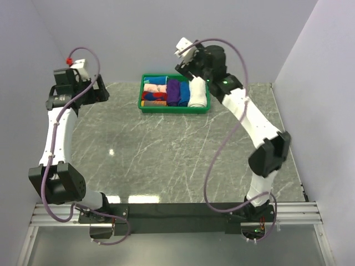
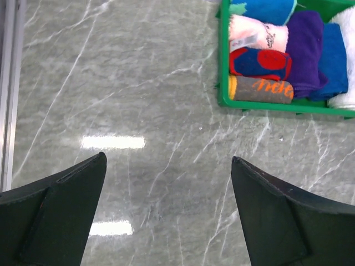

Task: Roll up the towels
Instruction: Place the rolled towel into the container

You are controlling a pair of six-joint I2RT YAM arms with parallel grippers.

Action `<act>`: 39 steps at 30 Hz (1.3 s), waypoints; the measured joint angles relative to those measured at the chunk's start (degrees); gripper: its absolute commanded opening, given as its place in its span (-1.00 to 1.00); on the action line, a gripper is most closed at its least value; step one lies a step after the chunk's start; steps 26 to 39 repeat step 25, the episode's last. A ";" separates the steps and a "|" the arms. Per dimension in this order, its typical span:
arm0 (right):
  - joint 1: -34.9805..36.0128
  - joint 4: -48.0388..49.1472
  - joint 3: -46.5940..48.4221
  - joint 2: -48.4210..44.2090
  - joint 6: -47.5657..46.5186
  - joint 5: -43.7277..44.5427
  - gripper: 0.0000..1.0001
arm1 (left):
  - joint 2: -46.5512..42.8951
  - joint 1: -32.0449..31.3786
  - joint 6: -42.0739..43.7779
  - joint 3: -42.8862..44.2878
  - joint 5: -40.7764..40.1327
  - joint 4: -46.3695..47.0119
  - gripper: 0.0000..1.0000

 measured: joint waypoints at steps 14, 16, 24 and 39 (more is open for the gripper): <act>-6.64 -19.65 -43.98 -36.02 26.56 -3.19 0.93 | -2.51 -20.70 3.76 -12.22 -7.41 4.13 0.99; -10.32 -20.83 -50.12 -40.13 28.48 -5.16 0.93 | -3.89 -20.41 3.30 -16.33 -7.45 4.92 0.99; -17.20 -22.84 -62.95 -51.04 31.54 -8.83 0.96 | -12.44 -20.13 3.32 -31.26 -7.61 2.82 0.99; -17.46 -23.23 -63.17 -51.65 31.63 -9.38 0.96 | -13.25 -20.11 3.32 -31.74 -7.61 2.60 0.99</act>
